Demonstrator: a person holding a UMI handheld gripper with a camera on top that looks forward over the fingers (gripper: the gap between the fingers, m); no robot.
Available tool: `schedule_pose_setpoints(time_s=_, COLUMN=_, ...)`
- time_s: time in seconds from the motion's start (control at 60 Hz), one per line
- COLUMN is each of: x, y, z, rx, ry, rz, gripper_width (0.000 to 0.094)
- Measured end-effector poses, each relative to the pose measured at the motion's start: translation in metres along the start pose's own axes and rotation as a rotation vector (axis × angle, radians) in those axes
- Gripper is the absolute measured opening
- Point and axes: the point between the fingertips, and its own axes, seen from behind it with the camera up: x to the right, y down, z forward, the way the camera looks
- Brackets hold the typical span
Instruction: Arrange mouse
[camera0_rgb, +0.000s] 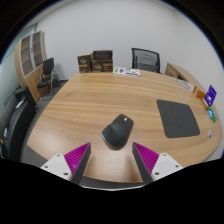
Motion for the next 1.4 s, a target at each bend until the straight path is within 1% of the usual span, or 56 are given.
schedule_pose_setpoints(time_s=0.3, x=0.010, y=-0.010, z=0.057, rx=-0.019, ry=0.016, rz=0.014, gripper_width=0.0862)
schedule_pose_setpoints(time_s=0.433, x=0.009, y=-0.010, z=0.077, rx=-0.057, ry=0.000, rz=0.024, gripper_width=0.0869)
schedule_pose_setpoints(time_s=0.833, x=0.000, y=-0.043, z=0.104, rx=-0.027, ry=-0.039, rz=0.041, gripper_width=0.0862)
schedule_pose_setpoints(time_s=0.933, x=0.003, y=-0.045, z=0.106, rx=-0.019, ry=-0.038, rz=0.046, gripper_width=0.0793)
schedule_pose_setpoints(time_s=0.95, x=0.003, y=-0.046, z=0.106, rx=-0.021, ry=-0.036, rz=0.045, gripper_width=0.0774)
schedule_pose_setpoints(time_s=1.0, x=0.007, y=-0.046, z=0.107, rx=-0.015, ry=-0.028, rz=0.046, gripper_width=0.0674)
schedule_pose_setpoints(time_s=1.05, x=0.007, y=-0.047, z=0.107, rx=-0.009, ry=-0.034, rz=0.055, gripper_width=0.0647)
schedule_pose_setpoints(time_s=1.133, x=0.009, y=-0.052, z=0.107, rx=0.007, ry=-0.037, rz=0.062, gripper_width=0.0518)
schedule_pose_setpoints(time_s=1.233, x=0.008, y=-0.051, z=0.107, rx=-0.002, ry=-0.054, rz=0.072, gripper_width=0.0426)
schedule_pose_setpoints(time_s=1.25, x=0.009, y=-0.051, z=0.107, rx=-0.002, ry=-0.055, rz=0.075, gripper_width=0.0395)
schedule_pose_setpoints(time_s=1.333, x=0.010, y=-0.051, z=0.106, rx=-0.002, ry=-0.056, rz=0.070, gripper_width=0.0349)
schedule_pose_setpoints(time_s=1.4, x=0.010, y=-0.049, z=0.103, rx=-0.017, ry=-0.061, rz=0.085, gripper_width=0.0338)
